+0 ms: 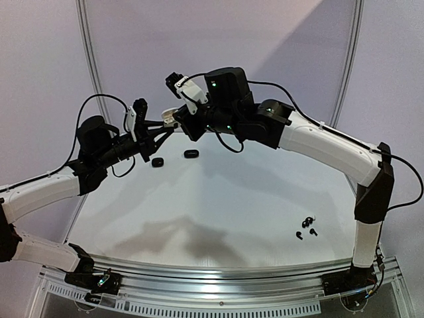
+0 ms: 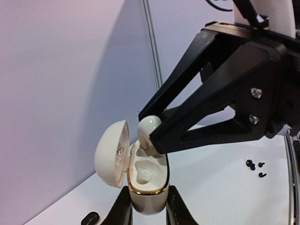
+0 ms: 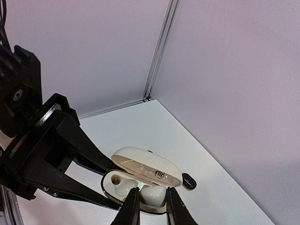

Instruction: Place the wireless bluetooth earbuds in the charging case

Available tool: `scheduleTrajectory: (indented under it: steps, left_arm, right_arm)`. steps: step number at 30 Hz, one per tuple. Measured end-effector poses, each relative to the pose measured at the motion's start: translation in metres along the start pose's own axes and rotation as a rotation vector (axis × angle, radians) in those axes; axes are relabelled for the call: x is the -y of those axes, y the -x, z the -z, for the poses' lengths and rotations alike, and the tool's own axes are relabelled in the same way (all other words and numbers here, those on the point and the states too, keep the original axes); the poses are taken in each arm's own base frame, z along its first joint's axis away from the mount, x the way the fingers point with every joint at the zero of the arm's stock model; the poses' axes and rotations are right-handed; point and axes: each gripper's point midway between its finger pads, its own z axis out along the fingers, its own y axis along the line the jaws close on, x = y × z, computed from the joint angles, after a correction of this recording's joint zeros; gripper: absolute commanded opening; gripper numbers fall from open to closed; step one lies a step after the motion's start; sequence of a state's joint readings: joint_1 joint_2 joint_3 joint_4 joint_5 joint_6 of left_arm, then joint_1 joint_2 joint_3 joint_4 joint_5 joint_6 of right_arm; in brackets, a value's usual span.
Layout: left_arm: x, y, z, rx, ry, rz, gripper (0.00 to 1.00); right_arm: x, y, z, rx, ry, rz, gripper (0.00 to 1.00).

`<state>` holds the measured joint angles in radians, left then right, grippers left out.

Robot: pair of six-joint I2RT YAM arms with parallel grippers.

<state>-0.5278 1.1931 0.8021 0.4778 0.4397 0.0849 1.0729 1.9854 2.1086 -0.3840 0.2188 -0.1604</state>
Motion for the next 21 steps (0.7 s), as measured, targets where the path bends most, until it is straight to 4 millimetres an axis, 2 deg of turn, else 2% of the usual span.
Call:
scheduleTrajectory:
  steps: [14, 21]
  left_arm:
    - [0.0005, 0.0002, 0.0000, 0.001, -0.004, -0.001, 0.00]
    - [0.0086, 0.0014, -0.0003, 0.007, -0.044, -0.001, 0.00]
  right_arm:
    - [-0.0012, -0.0005, -0.0036, 0.004, -0.001, -0.007, 0.24]
    - [0.0002, 0.0014, -0.0052, 0.015, -0.010, -0.025, 0.26]
